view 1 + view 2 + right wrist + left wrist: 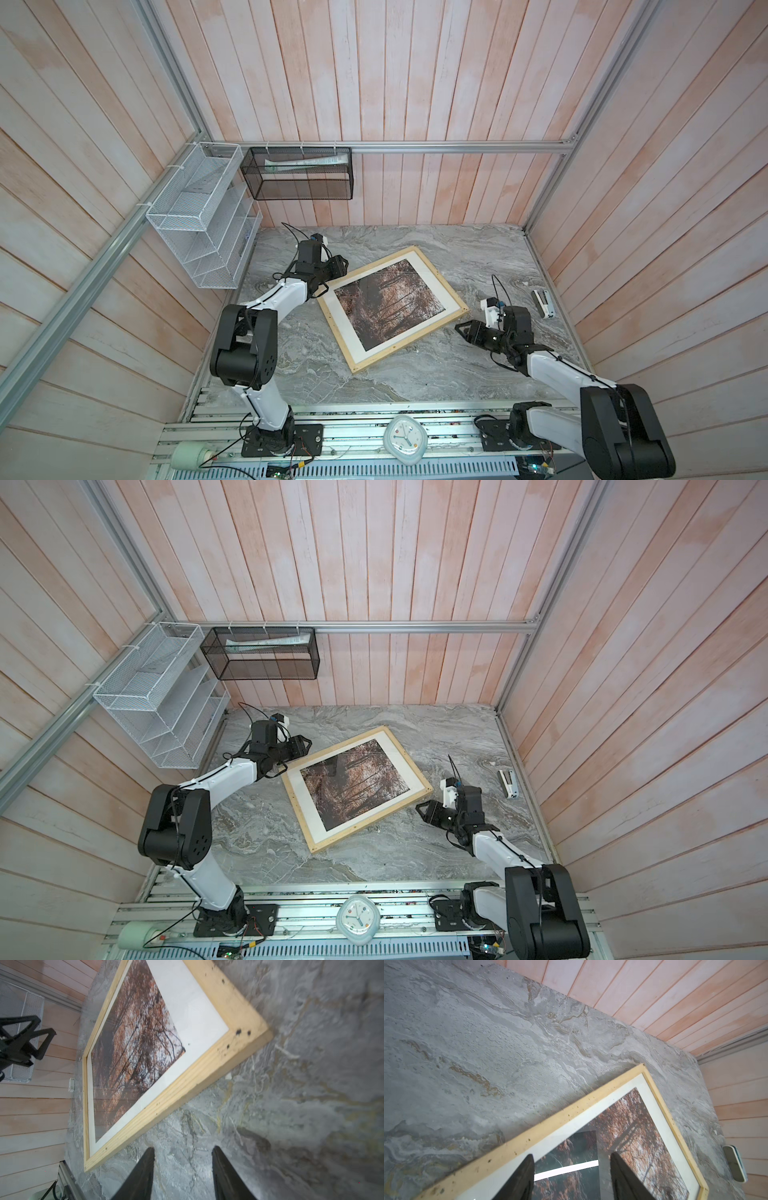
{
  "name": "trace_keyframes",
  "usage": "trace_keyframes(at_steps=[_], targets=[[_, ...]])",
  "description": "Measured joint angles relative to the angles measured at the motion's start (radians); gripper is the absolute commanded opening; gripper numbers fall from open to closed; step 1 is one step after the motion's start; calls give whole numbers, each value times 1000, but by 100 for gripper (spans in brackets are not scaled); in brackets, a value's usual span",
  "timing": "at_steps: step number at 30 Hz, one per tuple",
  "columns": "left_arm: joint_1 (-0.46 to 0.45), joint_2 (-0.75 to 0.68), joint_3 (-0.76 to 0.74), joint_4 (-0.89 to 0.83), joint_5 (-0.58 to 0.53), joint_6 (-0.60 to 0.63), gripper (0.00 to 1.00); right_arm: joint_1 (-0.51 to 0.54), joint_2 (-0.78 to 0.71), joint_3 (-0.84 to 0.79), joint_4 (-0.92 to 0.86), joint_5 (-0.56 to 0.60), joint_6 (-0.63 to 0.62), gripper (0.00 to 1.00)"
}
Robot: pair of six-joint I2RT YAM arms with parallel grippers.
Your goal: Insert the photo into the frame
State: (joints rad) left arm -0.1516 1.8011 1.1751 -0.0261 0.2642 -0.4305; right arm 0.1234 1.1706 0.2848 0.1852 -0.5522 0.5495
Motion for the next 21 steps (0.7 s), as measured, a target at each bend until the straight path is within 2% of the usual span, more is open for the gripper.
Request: trace_keyframes(at_steps=[5, 9, 21], targets=[[36, 158, 123, -13, 23, -4, 59, 108, -15, -68, 46, 6, 63, 50], [44, 237, 171, -37, 21, -7, 59, 151, -14, -75, 103, 12, 98, 51], [44, 299, 210, -108, 17, -7, 57, 182, 74, -63, 176, 28, 132, 51]])
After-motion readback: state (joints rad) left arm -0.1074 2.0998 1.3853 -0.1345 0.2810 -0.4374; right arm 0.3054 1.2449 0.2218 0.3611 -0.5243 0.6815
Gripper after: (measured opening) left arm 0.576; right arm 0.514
